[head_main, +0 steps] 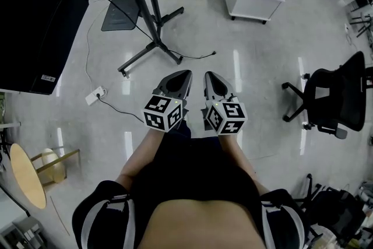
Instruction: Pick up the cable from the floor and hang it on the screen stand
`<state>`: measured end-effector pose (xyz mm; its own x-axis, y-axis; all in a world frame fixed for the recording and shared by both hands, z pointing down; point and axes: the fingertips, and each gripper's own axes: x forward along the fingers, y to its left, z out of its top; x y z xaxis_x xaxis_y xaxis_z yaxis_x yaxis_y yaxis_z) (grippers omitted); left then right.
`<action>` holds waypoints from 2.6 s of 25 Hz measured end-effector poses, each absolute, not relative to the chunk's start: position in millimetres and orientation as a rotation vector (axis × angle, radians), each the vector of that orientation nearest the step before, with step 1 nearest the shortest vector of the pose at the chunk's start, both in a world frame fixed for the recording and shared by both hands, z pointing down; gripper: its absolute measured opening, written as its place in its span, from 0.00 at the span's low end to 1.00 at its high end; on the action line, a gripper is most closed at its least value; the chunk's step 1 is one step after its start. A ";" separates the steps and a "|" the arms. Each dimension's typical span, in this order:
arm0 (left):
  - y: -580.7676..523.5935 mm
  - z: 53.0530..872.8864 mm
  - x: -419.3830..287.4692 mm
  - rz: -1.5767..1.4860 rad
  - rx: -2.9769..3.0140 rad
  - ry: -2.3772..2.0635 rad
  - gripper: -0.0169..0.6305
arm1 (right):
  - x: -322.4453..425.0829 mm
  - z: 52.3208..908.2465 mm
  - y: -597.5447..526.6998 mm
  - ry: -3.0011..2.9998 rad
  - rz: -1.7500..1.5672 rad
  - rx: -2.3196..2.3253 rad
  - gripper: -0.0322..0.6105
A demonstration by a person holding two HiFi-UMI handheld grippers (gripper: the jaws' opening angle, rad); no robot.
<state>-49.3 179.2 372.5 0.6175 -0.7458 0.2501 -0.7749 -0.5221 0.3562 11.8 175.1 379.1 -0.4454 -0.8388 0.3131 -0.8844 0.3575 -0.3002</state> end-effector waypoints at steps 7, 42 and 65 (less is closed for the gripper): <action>161.0 376.5 -59.8 0.103 2.440 -1.162 0.03 | 11.7 380.5 152.2 -2.476 0.645 1.675 0.09; -38.4 388.0 -3.8 0.096 2.385 -1.170 0.03 | 79.8 397.9 -37.8 -2.449 0.728 1.665 0.09; -188.7 407.4 55.6 0.125 2.352 -1.149 0.03 | 140.6 424.7 -178.8 -2.435 0.826 1.649 0.09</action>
